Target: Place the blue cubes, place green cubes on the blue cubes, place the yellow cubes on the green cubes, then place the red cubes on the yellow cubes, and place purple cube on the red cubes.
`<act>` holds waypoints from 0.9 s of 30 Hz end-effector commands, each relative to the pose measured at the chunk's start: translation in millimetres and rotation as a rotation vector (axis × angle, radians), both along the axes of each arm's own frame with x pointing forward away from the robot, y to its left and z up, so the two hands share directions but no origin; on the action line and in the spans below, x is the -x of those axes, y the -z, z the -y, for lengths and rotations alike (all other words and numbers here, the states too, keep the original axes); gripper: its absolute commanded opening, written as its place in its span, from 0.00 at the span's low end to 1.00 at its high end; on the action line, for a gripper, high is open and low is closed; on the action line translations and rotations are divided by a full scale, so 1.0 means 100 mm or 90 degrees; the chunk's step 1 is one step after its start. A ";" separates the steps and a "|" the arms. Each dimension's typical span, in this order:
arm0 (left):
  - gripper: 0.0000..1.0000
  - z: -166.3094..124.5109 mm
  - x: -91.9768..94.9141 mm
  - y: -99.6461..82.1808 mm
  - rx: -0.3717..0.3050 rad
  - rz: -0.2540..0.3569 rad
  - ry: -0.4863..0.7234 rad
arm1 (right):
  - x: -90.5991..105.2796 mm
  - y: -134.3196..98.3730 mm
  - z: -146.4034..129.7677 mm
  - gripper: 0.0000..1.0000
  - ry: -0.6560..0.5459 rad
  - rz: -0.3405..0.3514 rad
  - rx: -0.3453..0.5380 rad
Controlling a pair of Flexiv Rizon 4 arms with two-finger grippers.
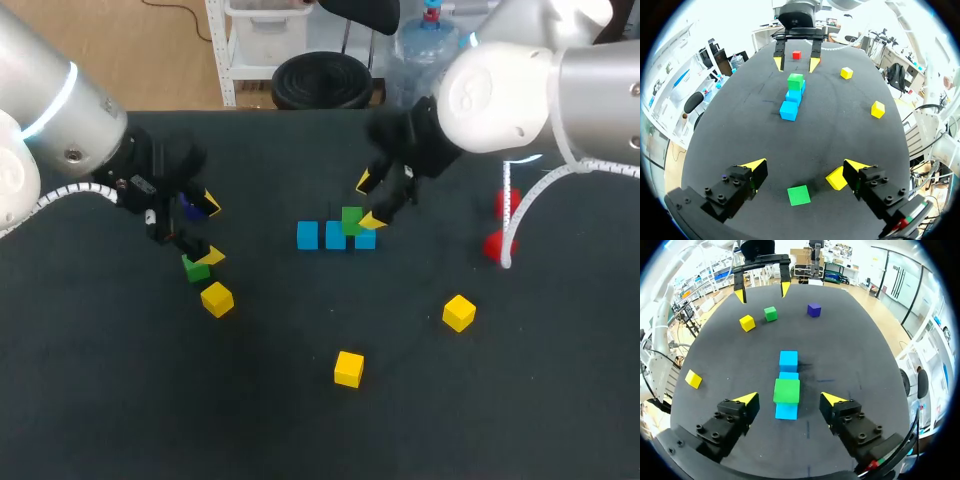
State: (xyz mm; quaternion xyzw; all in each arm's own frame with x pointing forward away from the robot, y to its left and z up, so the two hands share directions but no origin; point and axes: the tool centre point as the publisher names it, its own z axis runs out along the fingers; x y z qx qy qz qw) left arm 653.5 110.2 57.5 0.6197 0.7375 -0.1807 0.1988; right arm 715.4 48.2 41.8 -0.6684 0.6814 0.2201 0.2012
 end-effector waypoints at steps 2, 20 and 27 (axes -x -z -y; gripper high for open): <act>1.00 -0.01 0.00 0.01 0.003 0.001 0.002 | 0.13 -0.14 0.12 1.00 0.014 0.018 -0.005; 1.00 -0.01 0.00 0.01 0.003 0.001 0.002 | 0.54 -0.47 0.59 1.00 0.149 0.007 -0.120; 1.00 -0.01 0.00 0.01 0.003 0.001 0.002 | 0.74 -0.55 0.72 1.00 0.161 0.003 -0.163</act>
